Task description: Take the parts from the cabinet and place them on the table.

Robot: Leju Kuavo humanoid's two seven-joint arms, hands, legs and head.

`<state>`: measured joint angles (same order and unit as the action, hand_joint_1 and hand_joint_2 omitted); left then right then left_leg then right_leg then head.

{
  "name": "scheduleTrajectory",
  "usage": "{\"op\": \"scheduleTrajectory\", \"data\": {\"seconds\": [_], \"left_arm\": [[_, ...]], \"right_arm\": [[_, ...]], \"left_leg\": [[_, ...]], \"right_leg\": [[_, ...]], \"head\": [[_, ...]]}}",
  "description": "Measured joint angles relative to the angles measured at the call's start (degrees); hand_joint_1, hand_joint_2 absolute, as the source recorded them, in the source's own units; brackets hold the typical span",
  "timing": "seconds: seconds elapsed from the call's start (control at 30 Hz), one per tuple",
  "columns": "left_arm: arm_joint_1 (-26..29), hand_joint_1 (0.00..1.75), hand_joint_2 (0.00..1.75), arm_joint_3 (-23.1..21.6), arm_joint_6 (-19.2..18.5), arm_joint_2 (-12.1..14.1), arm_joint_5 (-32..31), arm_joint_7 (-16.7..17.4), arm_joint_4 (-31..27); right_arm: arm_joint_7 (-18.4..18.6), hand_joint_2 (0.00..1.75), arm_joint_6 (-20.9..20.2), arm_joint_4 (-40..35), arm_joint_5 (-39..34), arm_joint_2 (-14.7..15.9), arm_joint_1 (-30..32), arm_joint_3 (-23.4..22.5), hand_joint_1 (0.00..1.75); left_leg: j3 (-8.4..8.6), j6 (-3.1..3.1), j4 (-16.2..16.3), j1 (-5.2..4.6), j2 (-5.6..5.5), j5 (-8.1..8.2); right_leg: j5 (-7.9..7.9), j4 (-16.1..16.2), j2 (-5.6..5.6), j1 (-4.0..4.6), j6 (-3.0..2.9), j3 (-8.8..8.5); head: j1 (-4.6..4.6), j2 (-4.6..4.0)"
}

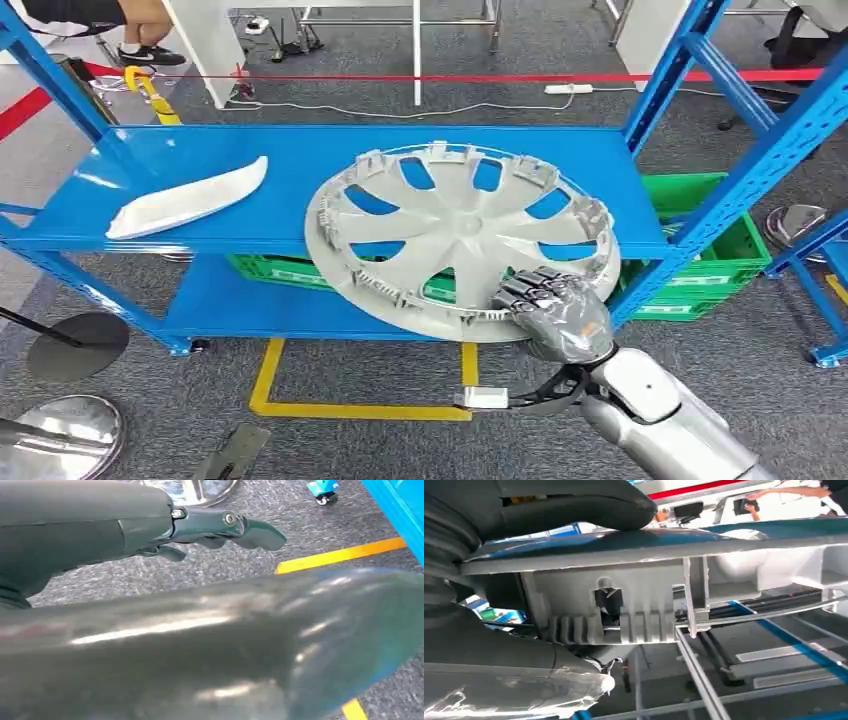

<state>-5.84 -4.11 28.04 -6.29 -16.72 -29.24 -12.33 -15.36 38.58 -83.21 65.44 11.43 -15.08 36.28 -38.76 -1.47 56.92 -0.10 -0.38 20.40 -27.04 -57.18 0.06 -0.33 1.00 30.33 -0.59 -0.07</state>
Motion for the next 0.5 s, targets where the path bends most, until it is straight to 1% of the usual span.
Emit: {"op": "scheduleTrajectory", "data": {"seconds": [0.03, 0.07, 0.1, 0.13, 0.17, 0.2, 0.23, 0.27, 0.3, 0.33, 0.37, 0.4, 0.43, 0.47, 0.5], "left_arm": [[0.1, 0.00, 0.00, 0.0, 0.0, 0.0, 0.0, 0.1, 0.0], [0.0, 0.00, 0.00, 0.0, 0.1, 0.0, -0.1, 0.1, 0.0], [-0.1, 0.00, 0.00, 0.0, 0.1, 0.0, -0.1, 0.1, 0.0], [-0.1, 0.00, 0.00, 0.0, 0.1, 0.0, -0.1, 0.1, 0.0], [-0.1, 0.00, 0.00, 0.0, 0.1, 0.0, -0.2, 0.1, 0.0], [-0.1, 0.00, 0.00, 0.0, 0.1, 0.0, -0.2, 0.1, 0.0], [-0.1, 0.00, 0.00, 0.0, 0.2, 0.0, -0.2, 0.1, 0.0], [-0.2, 0.00, 0.00, 0.0, 0.2, 0.0, -0.2, 0.1, 0.0], [-0.3, 0.00, 0.00, 0.0, 0.2, 0.0, -0.2, 0.1, 0.0], [-0.4, 0.00, 0.00, 0.0, 0.2, -0.1, -0.3, 0.1, -0.1], [-0.6, 0.00, 0.00, 0.0, 0.2, -0.1, -0.4, 0.1, -0.1], [-0.7, 0.00, 0.00, 0.0, 0.3, -0.1, -0.3, 0.1, -0.1], [-0.6, 0.00, 0.00, 0.0, 0.3, -0.1, -0.4, 0.1, -0.1], [-0.3, 0.00, 0.00, 0.0, 0.3, -0.1, -0.4, 0.3, -0.1], [-0.1, 0.00, 0.00, 0.0, 0.3, 0.0, -0.4, 0.3, -0.1]], "right_arm": [[0.1, 1.75, 0.0, 0.0, -0.2, 0.0, 0.0, 0.0, 1.75], [0.1, 1.75, 0.0, 0.0, -0.2, 0.0, 0.0, 0.1, 1.75], [0.2, 1.75, 0.0, 0.0, -0.3, 0.0, 0.1, 0.2, 1.75], [0.3, 1.75, 0.0, 0.0, -0.3, 0.0, 0.2, 0.2, 1.75], [0.3, 1.75, 0.0, 0.1, -0.3, 0.0, 0.3, 0.3, 1.75], [0.3, 1.75, 0.0, 0.1, -0.3, 0.0, 0.3, 0.3, 1.75], [0.3, 1.75, 0.0, 0.1, -0.3, 0.0, 0.3, 0.3, 1.75], [0.3, 1.75, 0.0, 0.1, -0.3, 0.0, 0.3, 0.3, 1.75], [0.3, 1.75, 0.0, 0.1, -0.3, 0.0, 0.3, 0.3, 1.75], [0.4, 1.75, 0.0, 0.0, -0.3, 0.0, 0.3, 0.3, 1.75], [0.5, 1.75, 0.0, 0.0, -0.3, 0.0, 0.2, 0.3, 1.75], [0.6, 1.75, 0.0, 0.1, -0.4, 0.0, 0.2, 0.3, 1.75], [0.6, 1.75, 0.0, 0.1, -0.4, 0.0, 0.3, 0.3, 1.75], [0.6, 1.75, 0.0, 0.1, -0.5, 0.0, 0.5, 0.4, 1.75], [0.6, 1.75, 0.0, 0.1, -0.5, 0.1, 0.7, 0.4, 1.75]], "left_leg": [[-0.74, -0.39, 2.7, 0.09, -0.01, 4.00], [-1.86, -0.72, 7.0, 0.20, -0.01, 7.82], [-3.05, -0.97, 11.8, 0.30, 0.00, 10.64], [-3.75, -1.18, 15.7, 0.40, 0.00, 11.84], [-3.61, -1.34, 17.7, 0.52, 0.01, 11.22], [-2.49, -1.44, 17.6, 0.63, 0.01, 9.26], [-0.49, -1.53, 15.6, 0.73, 0.01, 6.88], [2.81, -1.63, 11.5, 0.87, 0.02, 5.29], [6.59, -1.82, 6.7, 1.10, 0.01, 5.76], [10.74, -1.69, 1.1, 1.12, -0.05, 7.74], [11.45, -0.45, -1.6, 0.84, -0.31, 9.19], [10.64, 0.06, -1.2, 0.71, -0.28, 8.61], [10.27, 0.62, -1.0, 0.41, -0.29, 8.13], [9.70, 1.16, -1.2, 0.46, -0.16, 7.42], [9.24, 1.78, -1.3, 0.65, 0.23, 6.68]], "right_leg": [[0.64, 0.2, -0.01, -0.11, -0.53, 0.91], [1.47, 0.1, -0.01, -0.15, -0.57, 1.80], [2.21, 0.1, -0.04, -0.16, -0.59, 2.75], [2.87, 0.0, -0.13, -0.18, -0.50, 3.65], [3.53, 0.0, -0.18, -0.21, -0.37, 4.50], [4.23, 0.0, -0.19, -0.26, -0.24, 5.37], [4.94, -0.1, -0.19, -0.36, -0.05, 6.27], [5.60, -0.2, -0.17, -0.52, 0.27, 7.12], [6.13, -0.4, -0.14, -0.52, 0.64, 7.59], [6.46, -0.7, -0.19, -0.24, 1.03, 8.24], [7.23, -0.8, -0.25, -0.27, 1.41, 8.66], [8.16, -0.3, -0.28, -0.36, 1.73, 8.88], [9.01, 0.2, -0.29, -0.59, 2.11, 8.98], [9.69, 0.6, -0.18, -0.62, 2.51, 9.16], [8.64, 0.2, -0.14, -0.83, 2.69, 9.89]], "head": [[0.24, 0.00], [0.37, 0.00], [0.24, 0.00], [0.33, 0.00], [0.31, 0.00], [0.31, 0.00], [0.31, 0.00], [0.28, 0.00], [0.31, 0.00], [0.31, 0.00], [0.15, 0.00], [0.15, 0.00], [0.11, 0.00], [0.18, 0.00], [0.20, 0.00]]}}
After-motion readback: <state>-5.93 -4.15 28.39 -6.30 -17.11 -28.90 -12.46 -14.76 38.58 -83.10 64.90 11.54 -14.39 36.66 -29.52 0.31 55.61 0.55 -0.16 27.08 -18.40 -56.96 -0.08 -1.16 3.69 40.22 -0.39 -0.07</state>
